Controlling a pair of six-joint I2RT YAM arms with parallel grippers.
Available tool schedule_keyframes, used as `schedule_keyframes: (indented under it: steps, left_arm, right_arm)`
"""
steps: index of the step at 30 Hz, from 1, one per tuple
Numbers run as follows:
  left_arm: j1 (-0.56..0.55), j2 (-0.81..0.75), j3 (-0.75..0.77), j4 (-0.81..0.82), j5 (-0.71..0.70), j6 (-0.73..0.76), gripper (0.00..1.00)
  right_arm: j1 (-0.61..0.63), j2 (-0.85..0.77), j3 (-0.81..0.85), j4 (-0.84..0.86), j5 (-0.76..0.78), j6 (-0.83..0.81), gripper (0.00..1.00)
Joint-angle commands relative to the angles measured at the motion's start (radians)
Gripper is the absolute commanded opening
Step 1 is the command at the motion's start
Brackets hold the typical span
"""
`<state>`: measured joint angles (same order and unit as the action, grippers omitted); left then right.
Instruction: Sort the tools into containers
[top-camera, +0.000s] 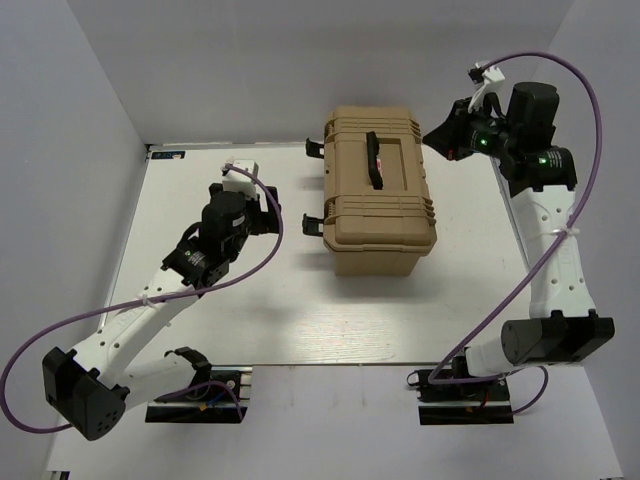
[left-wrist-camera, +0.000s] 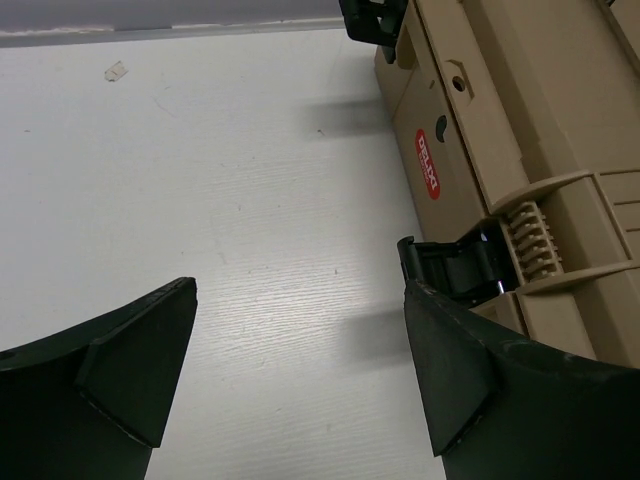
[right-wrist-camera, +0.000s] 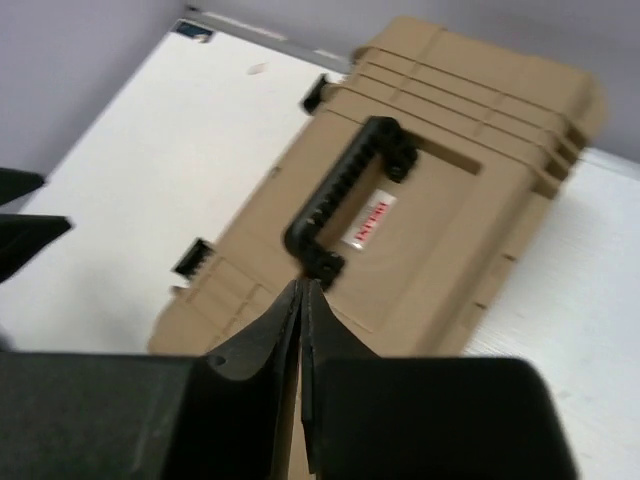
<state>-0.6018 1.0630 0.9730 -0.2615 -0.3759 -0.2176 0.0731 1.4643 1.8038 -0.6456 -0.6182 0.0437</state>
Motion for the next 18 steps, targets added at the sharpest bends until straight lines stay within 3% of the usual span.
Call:
schedule_keyframes:
  steps: [1,3,4,6,7,9,10,12,13,18]
  left_arm:
    - [0.007,-0.014,-0.005,0.007,-0.001,0.006,0.94]
    - [0.007,-0.005,-0.005,0.007,-0.001,0.006,0.96]
    - [0.016,-0.005,-0.005,0.007,-0.001,0.006,0.97]
    - [0.016,0.005,-0.005,0.007,0.021,0.006,0.97]
    - [0.016,0.017,-0.005,0.007,0.022,0.006,0.98]
    - [0.016,0.041,0.007,-0.011,0.046,0.015,1.00]
    - [0.016,0.041,0.007,-0.012,0.046,0.015,1.00]
    - [0.016,0.067,0.016,-0.021,0.068,0.015,1.00]
    - [0.016,0.068,0.016,-0.021,0.068,0.015,1.00]
    - [0.016,0.088,0.016,-0.021,0.095,0.015,1.00]
  right_arm:
    - [-0.007,-0.058,-0.040,0.061,0.201,-0.036,0.09]
    - [-0.007,-0.067,-0.101,0.057,0.273,-0.069,0.20]
    - [-0.007,-0.074,-0.119,0.058,0.317,-0.091,0.34]
    - [-0.009,-0.097,-0.204,0.056,0.359,-0.116,0.45]
    - [-0.010,-0.111,-0.227,0.060,0.412,-0.132,0.57]
    - [-0.010,-0.137,-0.334,0.075,0.432,-0.139,0.62]
    - [-0.013,-0.159,-0.381,0.081,0.455,-0.148,0.72]
    - [-0.016,-0.177,-0.449,0.089,0.457,-0.150,0.74]
    - [-0.016,-0.203,-0.489,0.092,0.466,-0.156,0.85]
    - [-0.025,-0.280,-0.634,0.096,0.528,-0.151,0.90]
